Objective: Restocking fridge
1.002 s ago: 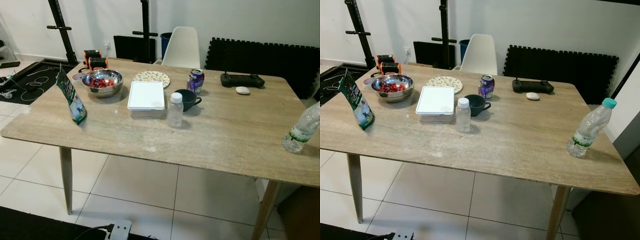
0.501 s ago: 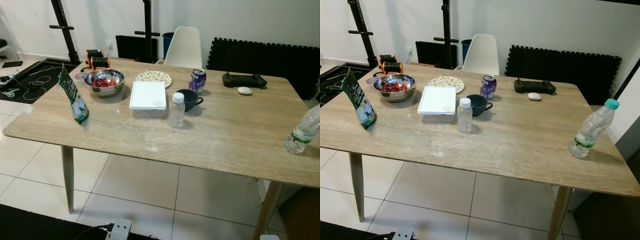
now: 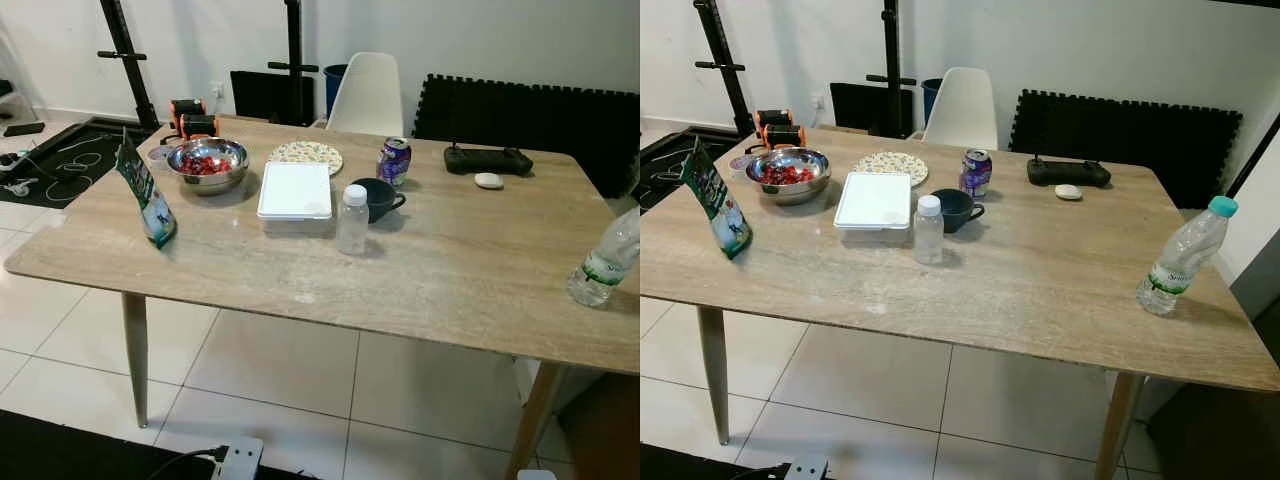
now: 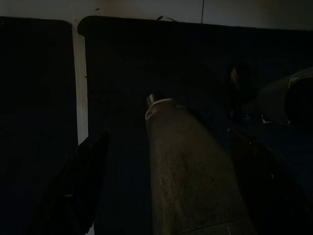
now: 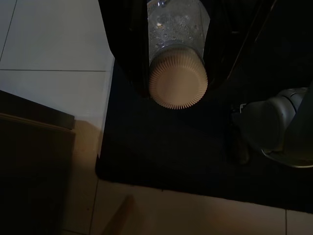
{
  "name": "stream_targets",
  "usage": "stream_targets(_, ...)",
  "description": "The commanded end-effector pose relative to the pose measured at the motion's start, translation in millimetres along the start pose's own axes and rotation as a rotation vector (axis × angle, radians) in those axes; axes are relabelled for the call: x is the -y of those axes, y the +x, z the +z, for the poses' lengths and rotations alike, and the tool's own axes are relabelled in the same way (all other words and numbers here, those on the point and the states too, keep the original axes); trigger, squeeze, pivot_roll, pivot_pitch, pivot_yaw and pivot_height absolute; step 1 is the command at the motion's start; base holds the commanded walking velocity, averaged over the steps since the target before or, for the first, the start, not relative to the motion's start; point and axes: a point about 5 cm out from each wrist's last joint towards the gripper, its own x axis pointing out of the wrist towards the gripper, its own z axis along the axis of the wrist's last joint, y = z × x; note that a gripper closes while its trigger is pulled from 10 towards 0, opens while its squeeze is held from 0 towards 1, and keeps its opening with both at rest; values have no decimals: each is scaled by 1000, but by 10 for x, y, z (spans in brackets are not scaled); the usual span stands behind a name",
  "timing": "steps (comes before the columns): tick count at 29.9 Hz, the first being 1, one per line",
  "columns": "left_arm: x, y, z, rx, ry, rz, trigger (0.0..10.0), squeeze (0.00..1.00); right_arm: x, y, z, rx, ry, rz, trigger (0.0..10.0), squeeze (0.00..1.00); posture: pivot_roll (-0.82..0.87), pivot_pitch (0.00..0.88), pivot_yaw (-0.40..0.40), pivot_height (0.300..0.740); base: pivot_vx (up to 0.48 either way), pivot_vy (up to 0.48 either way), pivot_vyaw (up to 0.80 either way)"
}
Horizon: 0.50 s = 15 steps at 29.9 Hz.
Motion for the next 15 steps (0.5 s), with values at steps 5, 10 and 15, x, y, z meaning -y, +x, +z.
stream_targets(5, -32, -8, -37, -18, 6, 5, 10000, 0, 4, 0, -5, -5, 4, -6, 10000, 0, -44, 0, -41, 740, 0, 0, 0)
stream_targets(10, -40, -8, -23, -15, 5, 6, 10000, 0, -15, 2, -2, -5, 7, -4, 10000, 0, -45, 0, -38, 740, -196, 0, 0)
stream_targets(15, -37, -5, 0, -10, -4, 8, 10000, 0, -19, 6, 20, -4, 13, -5, 10000, 0, -51, 0, -35, 740, -244, 0, 0)
